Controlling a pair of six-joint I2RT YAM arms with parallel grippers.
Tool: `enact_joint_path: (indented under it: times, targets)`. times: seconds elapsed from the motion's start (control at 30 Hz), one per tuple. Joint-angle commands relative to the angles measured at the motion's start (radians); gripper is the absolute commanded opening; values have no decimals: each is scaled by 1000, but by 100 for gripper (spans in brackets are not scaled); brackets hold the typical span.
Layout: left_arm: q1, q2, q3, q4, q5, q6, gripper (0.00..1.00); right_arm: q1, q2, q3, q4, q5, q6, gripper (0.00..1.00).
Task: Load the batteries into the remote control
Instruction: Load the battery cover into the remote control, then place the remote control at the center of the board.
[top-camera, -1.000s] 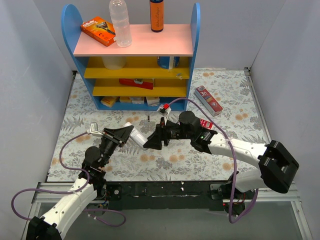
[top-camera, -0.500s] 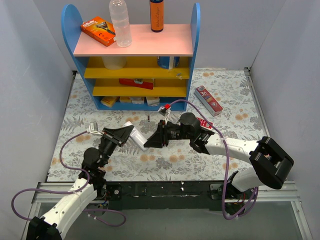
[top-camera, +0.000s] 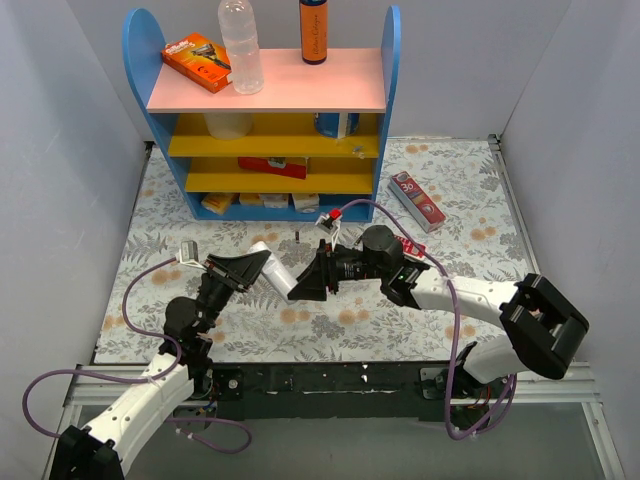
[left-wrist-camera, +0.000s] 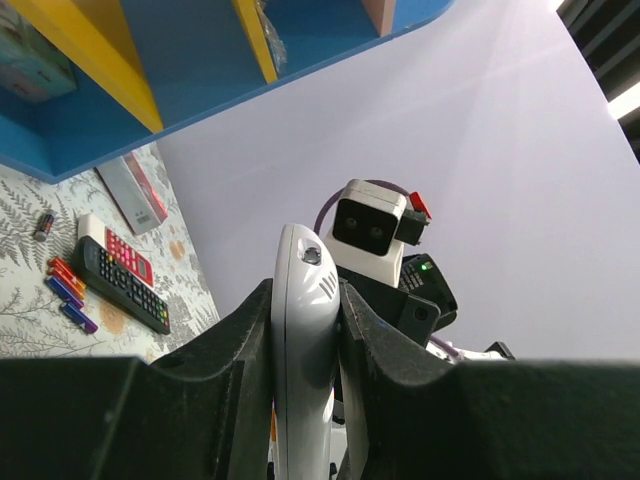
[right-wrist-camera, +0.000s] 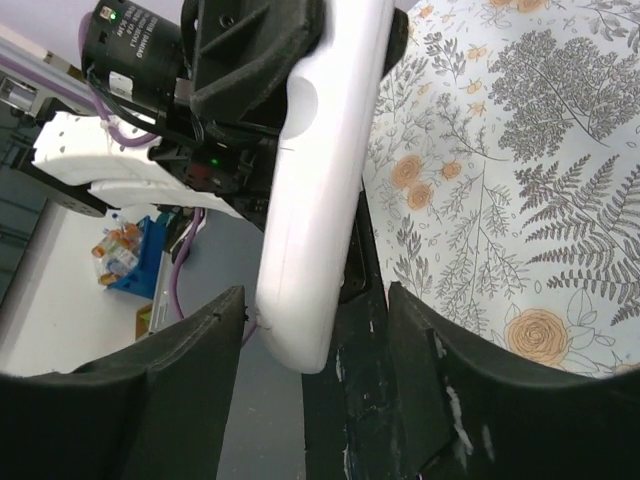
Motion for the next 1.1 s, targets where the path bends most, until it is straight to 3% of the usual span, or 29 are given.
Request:
enact_joint_path:
  times: [0.0, 0.4, 0.8, 1.07]
  targets:
    - [-3, -6, -56, 51, 24, -15, 0, -3, -63, 40, -81, 3, -104, 69]
    - [-4, 9, 1, -104, 29, 79, 4, 7, -112, 203, -452, 196, -391, 83]
    - [-4, 20, 53, -225, -11, 122, 4, 164, 93, 550, -853, 569, -592, 87]
    - [-4, 17, 63, -264, -34, 122, 4, 222, 232, 651, -968, 630, -598, 88]
